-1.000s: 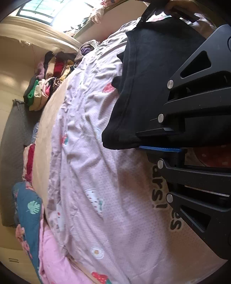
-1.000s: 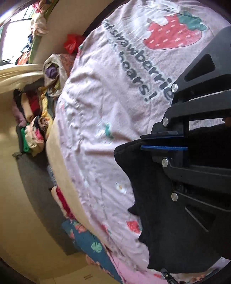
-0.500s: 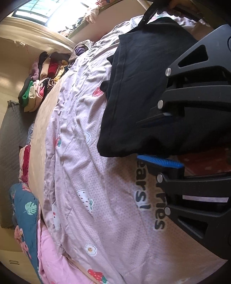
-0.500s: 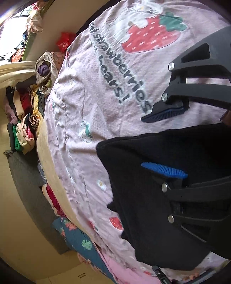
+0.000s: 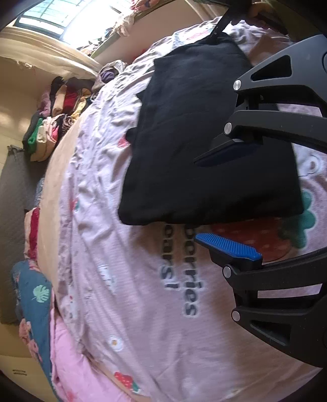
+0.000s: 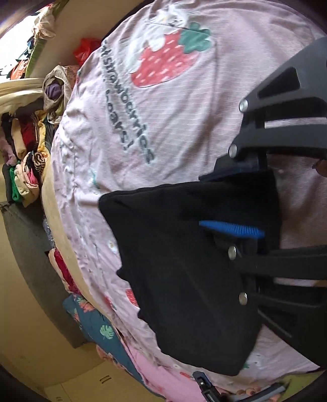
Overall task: Fold small clothes
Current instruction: 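Push the folded shirt flat with both grippers and release it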
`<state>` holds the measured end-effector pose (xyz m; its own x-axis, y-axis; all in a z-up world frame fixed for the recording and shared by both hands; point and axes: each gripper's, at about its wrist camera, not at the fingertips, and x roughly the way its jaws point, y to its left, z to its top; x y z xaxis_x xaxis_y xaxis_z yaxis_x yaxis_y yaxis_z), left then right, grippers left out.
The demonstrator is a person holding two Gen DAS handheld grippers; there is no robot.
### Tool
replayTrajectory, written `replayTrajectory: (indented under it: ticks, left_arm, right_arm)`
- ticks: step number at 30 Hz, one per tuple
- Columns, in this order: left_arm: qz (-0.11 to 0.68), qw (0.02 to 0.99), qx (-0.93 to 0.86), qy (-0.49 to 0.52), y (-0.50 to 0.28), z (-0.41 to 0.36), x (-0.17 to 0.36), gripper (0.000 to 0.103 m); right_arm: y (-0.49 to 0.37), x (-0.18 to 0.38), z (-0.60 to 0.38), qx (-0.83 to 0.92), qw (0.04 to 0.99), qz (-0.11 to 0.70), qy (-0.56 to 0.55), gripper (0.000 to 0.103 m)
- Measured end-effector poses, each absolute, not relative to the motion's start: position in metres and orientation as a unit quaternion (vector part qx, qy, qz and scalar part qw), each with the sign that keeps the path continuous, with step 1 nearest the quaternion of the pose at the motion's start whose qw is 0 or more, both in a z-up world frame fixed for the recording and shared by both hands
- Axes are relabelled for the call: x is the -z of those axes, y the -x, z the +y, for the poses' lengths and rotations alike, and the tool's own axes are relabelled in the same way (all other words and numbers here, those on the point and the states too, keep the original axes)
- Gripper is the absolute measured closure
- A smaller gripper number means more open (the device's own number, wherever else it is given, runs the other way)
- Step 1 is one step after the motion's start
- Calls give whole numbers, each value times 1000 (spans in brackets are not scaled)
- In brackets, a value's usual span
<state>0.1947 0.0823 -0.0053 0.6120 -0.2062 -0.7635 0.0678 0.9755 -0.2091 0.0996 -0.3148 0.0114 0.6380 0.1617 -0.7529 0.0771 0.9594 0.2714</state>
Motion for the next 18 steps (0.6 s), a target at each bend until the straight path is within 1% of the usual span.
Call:
replayTrajectory:
  ticks: [3,6,8,10,11,13,14,15,16,17,18]
  left_arm:
    - [463,879,75,82,-188,78,22,56]
    - [481,869,74,84,-179,73,40,55]
    - [481,870,74,83,-174,71,41,55]
    - [477,873,73,79,-170,71,36,55]
    - [475,873,75,79,-167,71,34,55]
    - [475,873,76,82,-163,72,34,52]
    - [476,872,76,82,-162,73,34,51]
    - [476,872,76,83,-160,73,34,50]
    - [477,872,75,85,-159,74,33,48]
    - [476,872,73,86,-158,75,32,43]
    - [475,873,71,86,-156,75,30,42]
  right_arm:
    - [-91,-11,-316,-11,894,427,-134,90]
    - [-87,-6,-321,-5,891,432,-143,90]
    - [-83,-5,-323,-4,890,430,-150,89]
    - [-79,-7,-321,3,893,428,-141,86]
    - [-78,-8,-319,5,894,426,-137,84]
    - [-74,-10,-318,10,896,424,-132,72]
    - [-72,-10,-316,12,897,422,-129,71]
    - [-69,-12,-315,17,900,419,-123,67]
    - [-67,-15,-312,23,902,415,-117,56]
    - [-64,-19,-309,27,907,406,-107,50]
    - [-61,-23,-305,25,912,397,-98,46]
